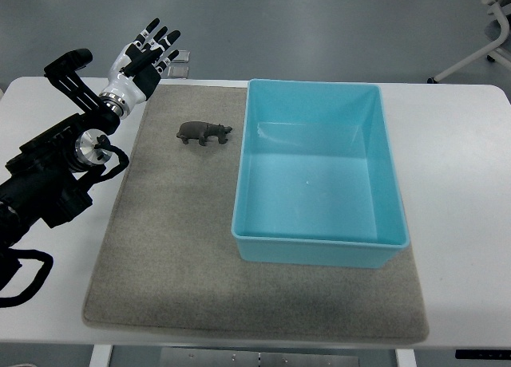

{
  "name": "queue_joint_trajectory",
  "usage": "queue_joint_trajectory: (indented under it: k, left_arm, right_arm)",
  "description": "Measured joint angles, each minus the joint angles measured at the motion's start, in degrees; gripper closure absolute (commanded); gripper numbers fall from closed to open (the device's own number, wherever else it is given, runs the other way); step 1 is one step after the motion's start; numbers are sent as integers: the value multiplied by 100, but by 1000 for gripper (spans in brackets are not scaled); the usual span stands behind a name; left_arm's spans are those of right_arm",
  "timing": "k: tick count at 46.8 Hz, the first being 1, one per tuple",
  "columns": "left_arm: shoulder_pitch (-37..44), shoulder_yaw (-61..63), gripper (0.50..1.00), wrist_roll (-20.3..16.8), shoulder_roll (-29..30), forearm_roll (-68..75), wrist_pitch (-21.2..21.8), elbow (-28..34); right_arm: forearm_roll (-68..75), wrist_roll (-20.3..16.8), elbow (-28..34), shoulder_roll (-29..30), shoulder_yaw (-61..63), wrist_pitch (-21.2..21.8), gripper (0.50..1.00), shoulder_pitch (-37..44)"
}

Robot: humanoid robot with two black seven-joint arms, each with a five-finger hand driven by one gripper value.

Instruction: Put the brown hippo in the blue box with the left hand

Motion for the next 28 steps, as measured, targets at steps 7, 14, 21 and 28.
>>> queue_joint_trajectory:
  k: [7, 14, 21, 28]
  left_arm:
    - [0, -1, 504, 0, 3, 0, 5, 0]
    - [0, -1, 504, 0, 2, 1, 3, -3]
    - [2, -1, 504, 0, 4, 8, 1, -3]
    - [14, -15, 504, 2, 8, 8, -25, -11]
  right_arm:
    - [0, 0, 0, 0, 1, 0, 564, -3]
    - [0, 0, 0, 0, 0, 0, 564, -2]
    - [0, 0, 0, 0, 2, 0, 564, -4]
    - [0, 0, 0, 0, 2, 0, 564, -3]
